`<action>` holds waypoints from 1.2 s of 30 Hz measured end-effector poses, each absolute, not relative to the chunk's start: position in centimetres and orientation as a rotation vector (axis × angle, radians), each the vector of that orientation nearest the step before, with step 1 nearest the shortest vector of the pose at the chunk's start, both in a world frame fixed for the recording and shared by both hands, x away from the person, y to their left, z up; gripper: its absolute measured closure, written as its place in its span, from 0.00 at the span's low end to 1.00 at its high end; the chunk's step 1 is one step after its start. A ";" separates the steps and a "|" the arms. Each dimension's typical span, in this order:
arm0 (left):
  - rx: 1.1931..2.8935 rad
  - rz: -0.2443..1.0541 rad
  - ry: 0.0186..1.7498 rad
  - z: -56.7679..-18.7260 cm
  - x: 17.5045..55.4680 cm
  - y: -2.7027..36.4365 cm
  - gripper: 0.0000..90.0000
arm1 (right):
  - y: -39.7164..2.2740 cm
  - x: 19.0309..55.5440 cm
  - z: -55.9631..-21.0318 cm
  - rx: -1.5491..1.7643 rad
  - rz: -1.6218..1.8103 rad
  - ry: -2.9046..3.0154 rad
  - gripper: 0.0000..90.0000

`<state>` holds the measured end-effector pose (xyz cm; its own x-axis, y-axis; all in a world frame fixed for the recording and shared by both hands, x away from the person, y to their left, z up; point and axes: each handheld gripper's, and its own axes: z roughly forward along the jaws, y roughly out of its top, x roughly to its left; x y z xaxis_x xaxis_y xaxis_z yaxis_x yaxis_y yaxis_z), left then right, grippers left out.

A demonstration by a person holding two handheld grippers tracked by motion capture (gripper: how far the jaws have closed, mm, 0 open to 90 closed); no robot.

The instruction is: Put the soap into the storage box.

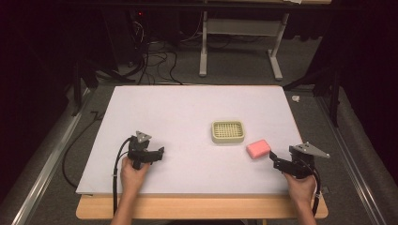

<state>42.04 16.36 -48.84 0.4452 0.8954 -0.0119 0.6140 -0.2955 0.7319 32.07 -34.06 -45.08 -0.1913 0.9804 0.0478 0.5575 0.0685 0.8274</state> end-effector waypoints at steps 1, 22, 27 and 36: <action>2.024 0.535 1.260 -48.8 42.0 16.4 0.20 | -33.8 32.0 -45.1 1.519 1.003 1.816 0.18; 2.024 0.535 1.260 -48.8 42.0 16.4 0.20 | -31.0 32.6 -45.6 1.461 1.006 1.892 0.14; 2.024 0.535 1.260 -48.8 42.0 16.4 0.20 | -30.4 33.1 -45.7 1.449 0.996 1.910 0.14; 2.024 0.536 1.260 -48.8 42.0 16.4 0.20 | -29.6 34.2 -45.8 1.437 0.961 1.922 0.13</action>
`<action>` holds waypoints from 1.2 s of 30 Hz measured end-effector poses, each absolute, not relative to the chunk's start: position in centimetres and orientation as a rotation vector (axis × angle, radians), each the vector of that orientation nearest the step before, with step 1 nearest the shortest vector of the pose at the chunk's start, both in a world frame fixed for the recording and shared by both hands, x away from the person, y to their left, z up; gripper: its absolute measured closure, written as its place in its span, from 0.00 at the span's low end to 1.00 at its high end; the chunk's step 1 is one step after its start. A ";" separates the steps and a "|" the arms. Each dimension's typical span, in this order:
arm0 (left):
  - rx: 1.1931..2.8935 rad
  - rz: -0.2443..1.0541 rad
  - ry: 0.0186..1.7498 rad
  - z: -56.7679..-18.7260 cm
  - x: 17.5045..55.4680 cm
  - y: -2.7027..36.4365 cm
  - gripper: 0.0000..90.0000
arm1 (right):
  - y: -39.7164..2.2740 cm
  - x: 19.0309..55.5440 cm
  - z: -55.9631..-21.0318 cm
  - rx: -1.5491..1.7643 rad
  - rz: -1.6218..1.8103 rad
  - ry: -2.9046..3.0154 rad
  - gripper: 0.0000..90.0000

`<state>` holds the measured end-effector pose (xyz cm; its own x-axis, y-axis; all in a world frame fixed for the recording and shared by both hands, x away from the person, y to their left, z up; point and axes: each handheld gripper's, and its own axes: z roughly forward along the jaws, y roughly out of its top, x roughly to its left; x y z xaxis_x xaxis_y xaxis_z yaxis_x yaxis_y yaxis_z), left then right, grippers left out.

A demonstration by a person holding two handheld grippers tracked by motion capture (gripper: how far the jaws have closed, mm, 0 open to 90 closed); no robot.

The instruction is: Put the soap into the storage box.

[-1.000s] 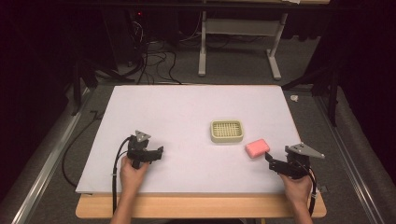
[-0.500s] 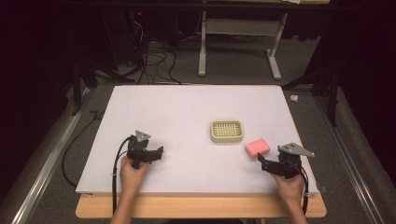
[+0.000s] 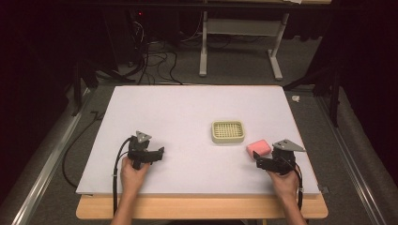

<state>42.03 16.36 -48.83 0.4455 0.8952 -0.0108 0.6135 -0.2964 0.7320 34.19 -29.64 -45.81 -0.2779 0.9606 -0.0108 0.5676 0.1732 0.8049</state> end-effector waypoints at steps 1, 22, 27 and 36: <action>2.024 0.535 1.260 -48.8 42.0 16.4 0.20 | -29.5 34.3 -45.8 1.438 0.956 1.923 0.13; 2.024 0.535 1.260 -48.8 42.0 16.4 0.20 | -28.7 36.8 -47.0 1.469 0.865 1.969 0.13; 2.024 0.535 1.260 -48.8 42.0 16.4 0.20 | -28.6 37.2 -47.6 1.485 0.843 1.986 0.13; 2.024 0.535 1.260 -48.8 42.0 16.4 0.20 | -28.3 37.4 -48.1 1.493 0.800 2.005 0.13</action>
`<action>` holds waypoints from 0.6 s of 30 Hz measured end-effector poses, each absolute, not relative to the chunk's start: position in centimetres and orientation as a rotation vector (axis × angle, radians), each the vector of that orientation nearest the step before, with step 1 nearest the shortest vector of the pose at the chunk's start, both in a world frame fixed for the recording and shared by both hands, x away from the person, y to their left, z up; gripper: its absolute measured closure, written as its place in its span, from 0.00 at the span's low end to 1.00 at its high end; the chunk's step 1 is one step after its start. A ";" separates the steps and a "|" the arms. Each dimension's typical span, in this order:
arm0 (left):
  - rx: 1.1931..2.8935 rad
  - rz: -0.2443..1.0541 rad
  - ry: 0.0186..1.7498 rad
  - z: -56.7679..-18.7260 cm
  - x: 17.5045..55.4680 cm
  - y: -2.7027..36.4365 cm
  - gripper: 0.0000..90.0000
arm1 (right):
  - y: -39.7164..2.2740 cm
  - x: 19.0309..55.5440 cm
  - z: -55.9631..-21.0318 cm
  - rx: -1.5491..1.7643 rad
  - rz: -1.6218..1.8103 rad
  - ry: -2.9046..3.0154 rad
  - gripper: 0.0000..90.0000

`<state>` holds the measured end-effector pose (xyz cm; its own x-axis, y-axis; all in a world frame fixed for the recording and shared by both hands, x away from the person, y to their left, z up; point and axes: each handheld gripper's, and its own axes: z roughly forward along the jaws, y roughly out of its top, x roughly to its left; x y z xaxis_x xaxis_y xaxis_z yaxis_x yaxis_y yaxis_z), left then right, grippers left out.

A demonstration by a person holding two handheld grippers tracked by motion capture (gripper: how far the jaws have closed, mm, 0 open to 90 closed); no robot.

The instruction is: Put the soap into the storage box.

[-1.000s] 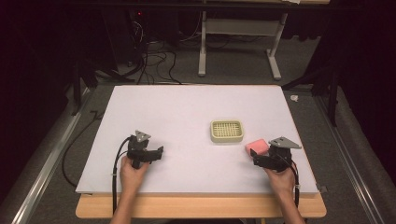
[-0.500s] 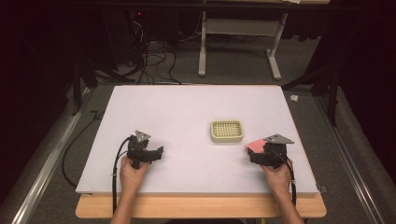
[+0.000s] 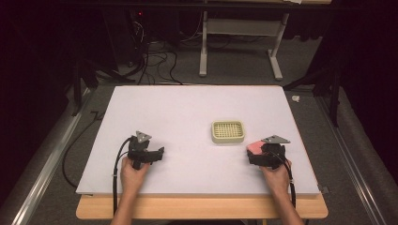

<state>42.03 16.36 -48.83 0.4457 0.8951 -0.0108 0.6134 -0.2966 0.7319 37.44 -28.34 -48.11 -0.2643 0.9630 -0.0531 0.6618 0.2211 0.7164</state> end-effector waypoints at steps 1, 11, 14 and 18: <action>2.024 0.535 1.260 -48.8 42.0 16.4 0.20 | -28.3 37.5 -48.1 1.497 0.797 2.005 0.14; 2.024 0.536 1.260 -48.8 42.0 16.4 0.20 | -28.6 37.8 -48.3 1.528 0.813 2.026 0.14; 2.024 0.535 1.260 -48.8 42.0 16.4 0.20 | -28.6 37.8 -48.3 1.530 0.815 2.026 0.15; 2.024 0.536 1.260 -48.8 42.0 16.3 0.20 | -28.6 37.8 -48.3 1.525 0.814 2.024 0.15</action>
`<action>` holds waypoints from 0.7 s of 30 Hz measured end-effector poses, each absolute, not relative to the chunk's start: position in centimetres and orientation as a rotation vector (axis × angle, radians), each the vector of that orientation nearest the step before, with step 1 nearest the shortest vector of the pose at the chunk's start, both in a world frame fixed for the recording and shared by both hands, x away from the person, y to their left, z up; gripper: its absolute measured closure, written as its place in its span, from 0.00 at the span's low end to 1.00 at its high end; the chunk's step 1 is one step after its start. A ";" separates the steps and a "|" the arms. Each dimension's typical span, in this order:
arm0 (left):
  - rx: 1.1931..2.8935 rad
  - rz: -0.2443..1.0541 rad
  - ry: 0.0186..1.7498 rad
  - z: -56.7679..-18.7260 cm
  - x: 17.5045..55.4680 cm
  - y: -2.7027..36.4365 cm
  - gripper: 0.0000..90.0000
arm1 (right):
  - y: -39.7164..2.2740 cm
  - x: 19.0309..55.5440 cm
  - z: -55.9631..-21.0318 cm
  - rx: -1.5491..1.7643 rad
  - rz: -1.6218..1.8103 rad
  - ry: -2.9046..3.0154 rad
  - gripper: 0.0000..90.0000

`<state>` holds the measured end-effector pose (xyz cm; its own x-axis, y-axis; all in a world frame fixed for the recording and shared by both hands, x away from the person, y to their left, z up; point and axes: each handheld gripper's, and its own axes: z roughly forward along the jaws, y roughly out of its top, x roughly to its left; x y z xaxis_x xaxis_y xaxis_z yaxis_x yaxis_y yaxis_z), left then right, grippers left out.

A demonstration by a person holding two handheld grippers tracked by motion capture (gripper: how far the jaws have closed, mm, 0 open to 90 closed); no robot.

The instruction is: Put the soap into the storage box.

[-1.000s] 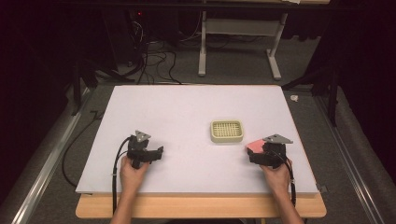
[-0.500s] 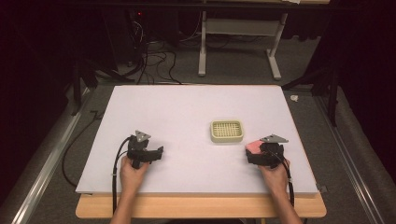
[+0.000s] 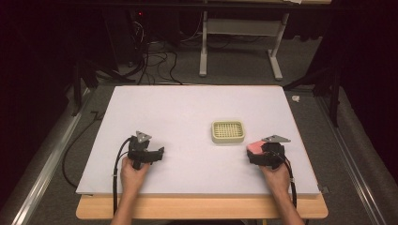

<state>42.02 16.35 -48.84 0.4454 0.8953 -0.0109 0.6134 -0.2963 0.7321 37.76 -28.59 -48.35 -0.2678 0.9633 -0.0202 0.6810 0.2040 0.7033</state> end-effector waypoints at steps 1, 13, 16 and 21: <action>2.024 0.535 1.260 -48.8 42.0 16.4 0.20 | -28.6 37.8 -48.3 1.525 0.815 2.024 0.15; 2.024 0.535 1.260 -48.8 42.0 16.4 0.20 | -28.5 37.6 -48.3 1.508 0.809 2.016 0.15; 2.024 0.535 1.260 -48.8 42.0 16.4 0.20 | -28.3 37.4 -48.3 1.489 0.802 2.004 0.15; 2.023 0.535 1.260 -48.8 42.0 16.4 0.20 | -28.6 37.2 -48.2 1.501 0.856 1.989 0.15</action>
<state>42.03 16.36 -48.84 0.4453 0.8953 -0.0116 0.6137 -0.2958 0.7320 37.22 -28.62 -48.16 -0.2659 0.9638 -0.0200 0.6482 0.1941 0.7363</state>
